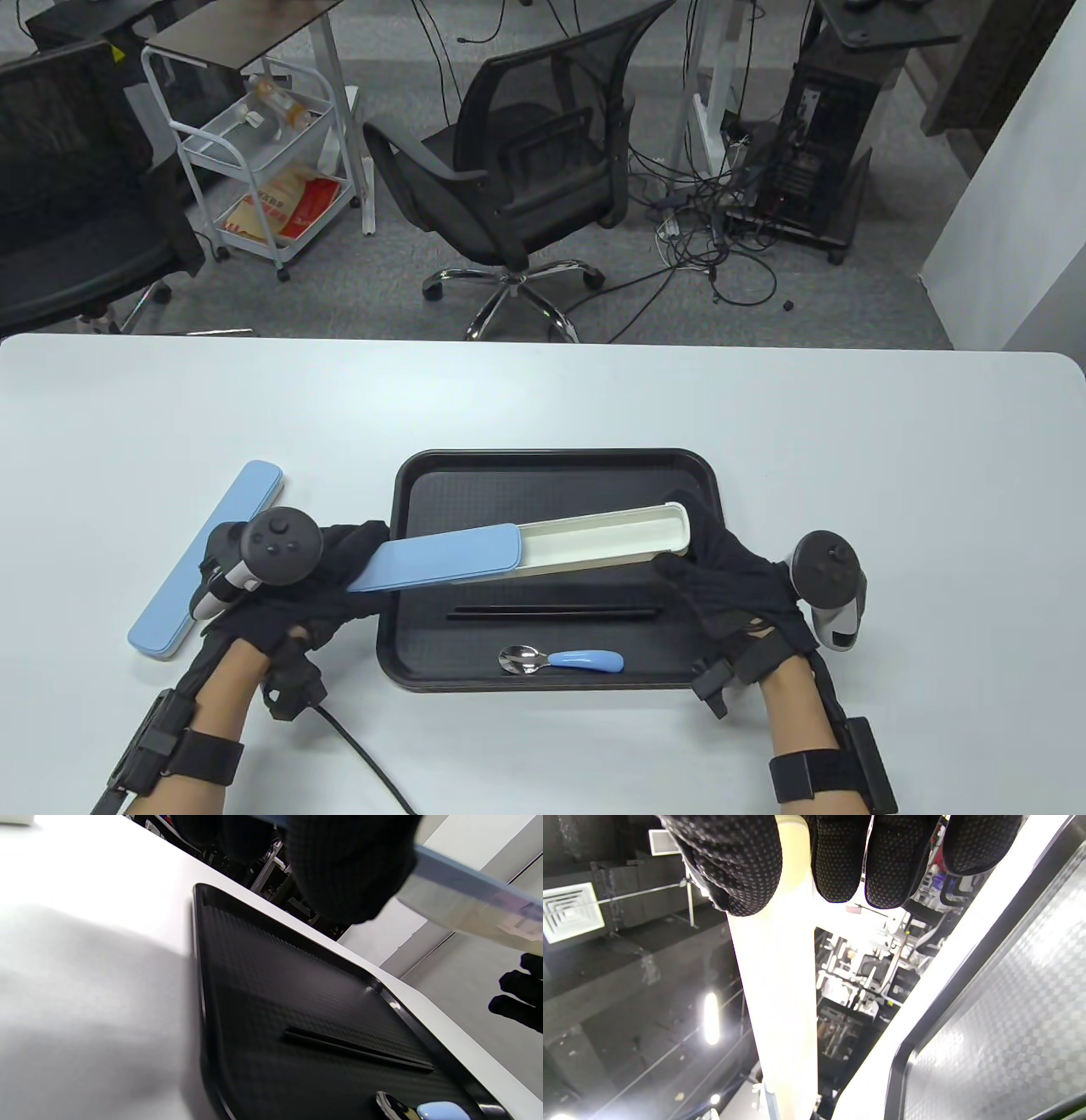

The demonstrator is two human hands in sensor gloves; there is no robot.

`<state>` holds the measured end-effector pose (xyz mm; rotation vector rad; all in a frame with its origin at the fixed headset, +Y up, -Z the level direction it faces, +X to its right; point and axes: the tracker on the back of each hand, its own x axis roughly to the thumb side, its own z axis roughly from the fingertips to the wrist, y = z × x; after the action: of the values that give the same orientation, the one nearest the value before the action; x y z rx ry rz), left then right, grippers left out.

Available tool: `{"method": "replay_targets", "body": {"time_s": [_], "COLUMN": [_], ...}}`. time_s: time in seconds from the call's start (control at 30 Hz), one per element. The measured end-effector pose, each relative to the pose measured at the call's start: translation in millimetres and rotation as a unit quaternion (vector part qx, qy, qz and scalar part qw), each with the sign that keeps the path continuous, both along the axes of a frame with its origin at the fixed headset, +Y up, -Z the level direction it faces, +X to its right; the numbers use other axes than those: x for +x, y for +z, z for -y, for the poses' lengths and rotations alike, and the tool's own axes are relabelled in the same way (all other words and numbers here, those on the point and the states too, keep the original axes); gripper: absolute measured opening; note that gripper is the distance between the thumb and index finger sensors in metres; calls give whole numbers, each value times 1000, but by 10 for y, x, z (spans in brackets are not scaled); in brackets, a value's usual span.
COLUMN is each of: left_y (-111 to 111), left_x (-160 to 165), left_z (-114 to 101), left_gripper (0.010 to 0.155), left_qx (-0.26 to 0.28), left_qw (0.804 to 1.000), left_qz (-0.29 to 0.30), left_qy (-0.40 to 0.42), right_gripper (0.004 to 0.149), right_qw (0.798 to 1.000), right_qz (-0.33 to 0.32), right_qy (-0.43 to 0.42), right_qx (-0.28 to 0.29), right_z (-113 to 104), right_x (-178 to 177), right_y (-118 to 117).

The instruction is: Slide to open lunch boxes and place utensils

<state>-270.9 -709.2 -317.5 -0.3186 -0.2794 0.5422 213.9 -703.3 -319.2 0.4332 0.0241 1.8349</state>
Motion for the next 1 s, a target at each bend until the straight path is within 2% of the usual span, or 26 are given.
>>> {"method": "replay_targets", "body": {"time_s": [0.27,0.37,0.43,0.5,0.57,0.63,0.73,0.77,0.8,0.83,1.0], "left_y": [0,-10,-20,-27,-30,-32,-35,-35,-34,-33,-32], "left_x": [-16,-64,-111,-158,-198,-222,-222,-217,-211,-203,-190], "left_z": [-1,-7,-10,-11,-10,-3,17,20,21,20,18], "left_gripper": [87,87,88,87,87,88,87,87,87,87,87], "left_qx": [-7,-11,-10,-7,-5,-5,-8,-8,-7,-7,-5], "left_qw": [1000,1000,998,997,995,994,994,994,994,994,994], "left_qz": [-2,-28,-54,-78,-99,-110,-109,-107,-106,-105,-105], "left_qy": [0,1,10,21,26,25,21,17,15,10,5], "right_gripper": [76,79,78,77,72,68,58,56,55,55,53], "right_qw": [1000,998,997,990,968,937,874,839,821,793,736], "right_qz": [27,54,64,67,62,36,-3,-18,-22,-25,-43], "right_qy": [-9,-11,31,122,243,344,479,534,560,595,654], "right_qx": [-10,-16,-17,-2,21,47,84,100,110,127,170], "right_z": [52,71,72,67,70,99,196,243,265,304,412], "right_x": [64,64,21,-75,-240,-434,-766,-882,-938,-1019,-1220], "right_y": [4,8,14,22,37,60,119,145,160,182,230]}}
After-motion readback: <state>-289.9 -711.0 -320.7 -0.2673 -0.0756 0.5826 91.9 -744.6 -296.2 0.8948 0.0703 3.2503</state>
